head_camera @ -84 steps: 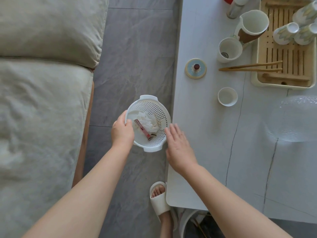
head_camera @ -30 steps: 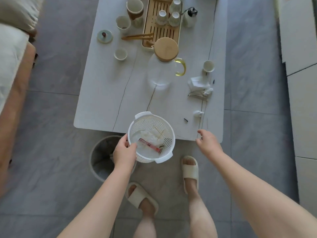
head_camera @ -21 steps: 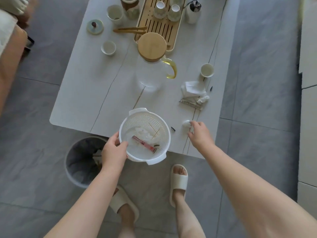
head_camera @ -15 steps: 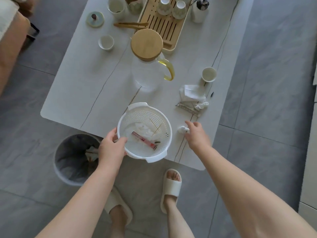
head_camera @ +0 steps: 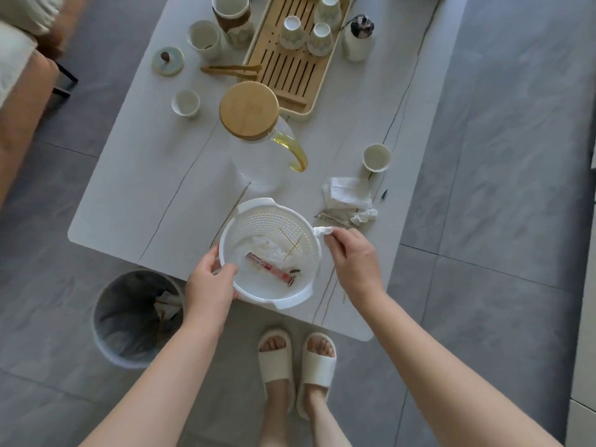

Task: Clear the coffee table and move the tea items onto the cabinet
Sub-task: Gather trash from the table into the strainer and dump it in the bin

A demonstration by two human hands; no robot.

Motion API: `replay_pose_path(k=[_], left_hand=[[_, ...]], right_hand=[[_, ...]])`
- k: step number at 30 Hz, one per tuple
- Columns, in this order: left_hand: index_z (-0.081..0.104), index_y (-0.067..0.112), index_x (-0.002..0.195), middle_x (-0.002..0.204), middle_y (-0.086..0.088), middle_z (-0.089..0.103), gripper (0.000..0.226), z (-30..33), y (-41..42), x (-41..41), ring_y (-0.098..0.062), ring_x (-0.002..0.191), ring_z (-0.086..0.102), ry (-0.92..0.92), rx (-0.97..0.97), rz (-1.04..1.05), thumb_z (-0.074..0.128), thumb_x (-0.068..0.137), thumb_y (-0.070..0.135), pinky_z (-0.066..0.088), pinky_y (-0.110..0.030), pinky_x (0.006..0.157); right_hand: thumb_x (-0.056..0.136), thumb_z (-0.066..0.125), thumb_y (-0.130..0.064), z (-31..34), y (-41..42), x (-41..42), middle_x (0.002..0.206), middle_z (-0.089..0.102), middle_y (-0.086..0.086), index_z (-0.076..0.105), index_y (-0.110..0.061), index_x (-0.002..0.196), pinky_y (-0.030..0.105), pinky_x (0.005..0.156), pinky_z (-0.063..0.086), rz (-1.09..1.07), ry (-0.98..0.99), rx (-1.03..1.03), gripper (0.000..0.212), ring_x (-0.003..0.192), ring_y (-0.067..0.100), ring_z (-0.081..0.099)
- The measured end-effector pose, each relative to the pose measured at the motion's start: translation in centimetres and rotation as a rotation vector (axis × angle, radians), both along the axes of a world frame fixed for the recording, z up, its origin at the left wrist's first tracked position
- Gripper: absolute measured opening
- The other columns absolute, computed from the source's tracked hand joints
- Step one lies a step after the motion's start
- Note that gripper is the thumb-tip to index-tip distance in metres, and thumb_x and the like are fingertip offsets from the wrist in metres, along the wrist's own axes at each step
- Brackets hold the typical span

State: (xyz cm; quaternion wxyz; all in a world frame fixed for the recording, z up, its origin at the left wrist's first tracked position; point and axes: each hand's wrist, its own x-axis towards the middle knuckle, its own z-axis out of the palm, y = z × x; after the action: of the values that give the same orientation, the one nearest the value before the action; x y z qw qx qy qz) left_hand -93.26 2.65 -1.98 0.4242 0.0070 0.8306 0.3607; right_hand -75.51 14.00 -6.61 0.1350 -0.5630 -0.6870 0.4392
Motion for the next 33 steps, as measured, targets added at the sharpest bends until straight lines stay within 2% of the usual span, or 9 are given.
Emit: replay_pose_path(k=[3,8,11,15,21,25,28,31,33], left_hand=[[0.058,0.033,0.123,0.099,0.012,0.065,0.046,0.0,1.4,0.5,-0.012,0.087,0.063,-0.008,0.002,-0.021,0.052,0.084,0.01,0.059,-0.04,0.073],[0.058,0.041,0.111,0.091,0.016,0.063,0.04,-0.3,3.3,0.0,-0.012,0.08,0.062,0.006,-0.029,-0.087,0.052,0.083,0.012,0.058,-0.046,0.079],[0.057,0.036,0.121,0.094,0.018,0.063,0.045,-0.9,4.2,-1.0,-0.012,0.086,0.063,0.006,-0.028,-0.108,0.051,0.084,0.011,0.059,-0.044,0.078],[0.055,0.046,0.108,0.089,0.022,0.065,0.043,-2.0,5.2,-1.9,-0.004,0.084,0.065,-0.007,0.013,-0.146,0.053,0.085,0.01,0.058,-0.032,0.069],[0.056,0.046,0.109,0.09,0.021,0.066,0.042,-2.4,5.5,-2.6,-0.007,0.086,0.067,-0.023,0.036,-0.172,0.055,0.086,0.011,0.058,-0.03,0.069],[0.056,0.04,0.12,0.096,0.017,0.066,0.045,-2.1,5.5,-2.5,-0.009,0.088,0.067,-0.019,0.036,-0.184,0.054,0.085,0.012,0.059,-0.032,0.069],[0.055,0.037,0.125,0.094,0.016,0.066,0.046,-1.6,5.7,-2.4,-0.013,0.089,0.066,-0.009,0.016,-0.205,0.054,0.085,0.015,0.058,-0.043,0.079],[0.056,0.039,0.121,0.086,0.019,0.064,0.045,-1.0,5.8,-2.0,-0.012,0.082,0.065,-0.003,0.007,-0.203,0.054,0.085,0.014,0.058,-0.048,0.079],[0.057,0.044,0.112,0.085,0.018,0.064,0.042,-0.7,6.0,-1.7,-0.012,0.078,0.064,-0.005,0.009,-0.205,0.054,0.084,0.013,0.058,-0.05,0.079]], right_hand=[[0.086,0.061,-0.037,1.5,0.1,-0.2,0.087,0.05,-0.008,0.059,-0.031,0.122,0.023,0.066,0.044,0.238,-0.026,-0.041,0.036,0.073,0.009,0.05],[0.089,0.058,-0.029,-0.9,3.5,2.6,0.088,0.051,-0.006,0.063,-0.018,0.112,0.02,0.063,0.038,-0.002,-0.158,-0.044,0.026,0.074,0.009,0.049],[0.092,0.053,-0.029,-3.2,5.2,3.6,0.11,0.054,0.0,0.057,-0.024,0.122,0.029,0.07,0.045,0.056,-0.349,-0.148,0.03,0.089,0.017,0.055],[0.092,0.052,-0.028,-5.3,6.0,2.1,0.12,0.049,0.002,0.049,-0.025,0.128,0.033,0.075,0.048,0.186,-0.466,-0.148,0.036,0.099,0.026,0.055],[0.091,0.05,-0.019,-6.8,5.6,-0.1,0.11,0.051,0.006,0.051,-0.013,0.104,0.033,0.063,0.043,0.146,-0.582,-0.089,0.015,0.087,0.028,0.052],[0.092,0.048,-0.021,-6.3,5.5,0.2,0.11,0.049,0.006,0.051,-0.011,0.099,0.03,0.059,0.037,0.099,-0.55,-0.1,0.012,0.081,0.026,0.051],[0.09,0.046,-0.022,-4.1,5.4,0.5,0.093,0.05,0.002,0.047,-0.014,0.089,0.03,0.056,0.034,-0.034,-0.408,-0.113,0.008,0.076,0.023,0.049],[0.087,0.051,-0.021,-0.7,4.6,0.2,0.077,0.048,-0.006,0.045,-0.017,0.087,0.032,0.053,0.036,-0.137,-0.201,0.004,0.007,0.068,0.019,0.048],[0.087,0.055,-0.024,1.3,3.9,-0.4,0.077,0.047,-0.013,0.049,-0.02,0.093,0.028,0.054,0.038,-0.05,-0.086,0.074,0.009,0.068,0.012,0.048]])
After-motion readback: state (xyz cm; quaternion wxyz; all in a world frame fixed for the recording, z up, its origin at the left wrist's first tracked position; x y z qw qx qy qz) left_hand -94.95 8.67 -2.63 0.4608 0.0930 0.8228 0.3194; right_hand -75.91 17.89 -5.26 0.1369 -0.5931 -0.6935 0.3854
